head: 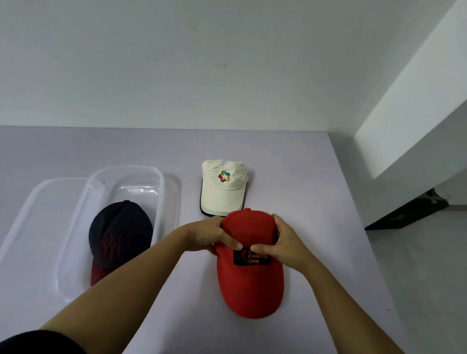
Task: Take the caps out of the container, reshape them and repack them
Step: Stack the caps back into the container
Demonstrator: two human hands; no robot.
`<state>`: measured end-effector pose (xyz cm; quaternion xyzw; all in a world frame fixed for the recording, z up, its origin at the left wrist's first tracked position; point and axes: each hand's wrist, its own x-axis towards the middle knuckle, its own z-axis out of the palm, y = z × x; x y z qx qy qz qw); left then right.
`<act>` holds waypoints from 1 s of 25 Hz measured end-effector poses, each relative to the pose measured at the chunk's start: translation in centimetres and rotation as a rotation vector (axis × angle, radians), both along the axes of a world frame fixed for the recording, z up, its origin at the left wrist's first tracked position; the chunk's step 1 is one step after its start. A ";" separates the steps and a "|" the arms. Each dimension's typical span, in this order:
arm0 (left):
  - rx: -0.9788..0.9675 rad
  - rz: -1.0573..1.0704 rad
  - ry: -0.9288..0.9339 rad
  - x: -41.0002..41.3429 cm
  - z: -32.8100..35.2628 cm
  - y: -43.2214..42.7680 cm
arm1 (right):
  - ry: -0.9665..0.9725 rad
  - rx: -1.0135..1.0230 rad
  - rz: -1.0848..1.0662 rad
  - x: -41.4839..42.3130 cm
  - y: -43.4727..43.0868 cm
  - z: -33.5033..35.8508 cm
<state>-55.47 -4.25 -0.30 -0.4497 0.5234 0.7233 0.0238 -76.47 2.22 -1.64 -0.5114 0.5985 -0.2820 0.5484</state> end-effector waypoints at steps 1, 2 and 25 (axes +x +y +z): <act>-0.031 0.003 0.006 1.0 0.8 -0.3 | -0.016 -0.017 0.006 0.8 -0.4 0.8; -0.064 0.013 0.017 2.4 1.7 -0.6 | -0.034 -0.037 0.018 2.0 -0.9 1.7; -0.662 0.484 0.032 33.3 13.6 -10.4 | 0.379 0.223 0.397 31.0 -10.1 -0.7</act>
